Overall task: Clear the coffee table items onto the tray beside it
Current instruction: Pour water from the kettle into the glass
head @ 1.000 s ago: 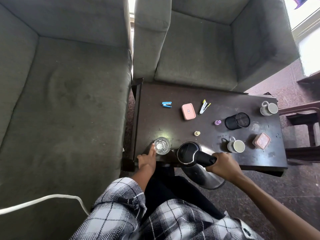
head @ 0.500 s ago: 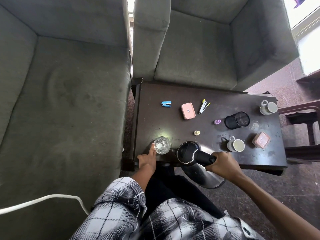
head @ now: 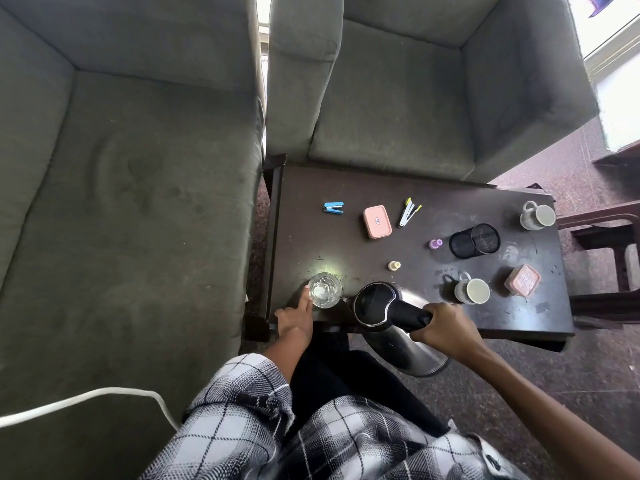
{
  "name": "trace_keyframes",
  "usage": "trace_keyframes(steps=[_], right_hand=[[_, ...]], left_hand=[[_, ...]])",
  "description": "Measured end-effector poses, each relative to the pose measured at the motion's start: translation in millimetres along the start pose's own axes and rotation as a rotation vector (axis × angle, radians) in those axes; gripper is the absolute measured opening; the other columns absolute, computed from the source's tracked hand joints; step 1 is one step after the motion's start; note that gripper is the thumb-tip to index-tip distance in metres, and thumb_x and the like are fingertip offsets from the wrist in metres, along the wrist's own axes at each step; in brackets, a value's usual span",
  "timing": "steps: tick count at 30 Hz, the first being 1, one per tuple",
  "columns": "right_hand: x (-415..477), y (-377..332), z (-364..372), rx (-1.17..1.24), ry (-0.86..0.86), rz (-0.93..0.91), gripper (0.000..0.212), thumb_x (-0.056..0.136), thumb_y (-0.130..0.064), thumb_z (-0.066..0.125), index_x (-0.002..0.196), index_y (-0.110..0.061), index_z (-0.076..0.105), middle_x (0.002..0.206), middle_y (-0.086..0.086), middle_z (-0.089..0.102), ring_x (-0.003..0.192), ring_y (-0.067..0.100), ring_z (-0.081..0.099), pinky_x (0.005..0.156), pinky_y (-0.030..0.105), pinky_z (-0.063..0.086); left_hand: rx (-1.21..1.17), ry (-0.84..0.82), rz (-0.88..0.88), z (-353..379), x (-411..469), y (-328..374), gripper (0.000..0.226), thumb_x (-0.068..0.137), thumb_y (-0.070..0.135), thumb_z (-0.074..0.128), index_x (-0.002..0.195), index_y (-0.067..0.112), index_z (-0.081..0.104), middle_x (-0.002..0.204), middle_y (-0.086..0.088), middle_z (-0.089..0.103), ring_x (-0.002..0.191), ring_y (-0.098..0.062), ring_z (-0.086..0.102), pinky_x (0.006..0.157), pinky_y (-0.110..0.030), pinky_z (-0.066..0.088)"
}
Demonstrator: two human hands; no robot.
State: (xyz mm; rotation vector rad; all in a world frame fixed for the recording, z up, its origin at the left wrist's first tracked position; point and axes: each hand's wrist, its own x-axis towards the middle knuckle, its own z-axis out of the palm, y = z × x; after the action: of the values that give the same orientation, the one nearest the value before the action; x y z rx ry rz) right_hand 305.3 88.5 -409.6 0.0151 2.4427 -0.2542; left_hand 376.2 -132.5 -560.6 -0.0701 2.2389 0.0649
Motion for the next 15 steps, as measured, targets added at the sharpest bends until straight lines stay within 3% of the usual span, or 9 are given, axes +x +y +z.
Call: trace_keyframes(steps=[15], right_hand=[[2.9,2.5,4.6,0.008,0.003,0.0,0.023,0.058,-0.025,0.073,0.056,-0.014,0.052,0.052,0.0,0.049,0.055,0.02,0.048,0.047,0.024,0.031]], left_hand=[[-0.003,-0.008,-0.001,-1.2,-0.5,-0.5,0.082,0.089,0.005,0.052,0.15,0.016,-0.002,0.155,0.002,-0.027,0.112,-0.027,0.054,0.092,-0.038,0.045]])
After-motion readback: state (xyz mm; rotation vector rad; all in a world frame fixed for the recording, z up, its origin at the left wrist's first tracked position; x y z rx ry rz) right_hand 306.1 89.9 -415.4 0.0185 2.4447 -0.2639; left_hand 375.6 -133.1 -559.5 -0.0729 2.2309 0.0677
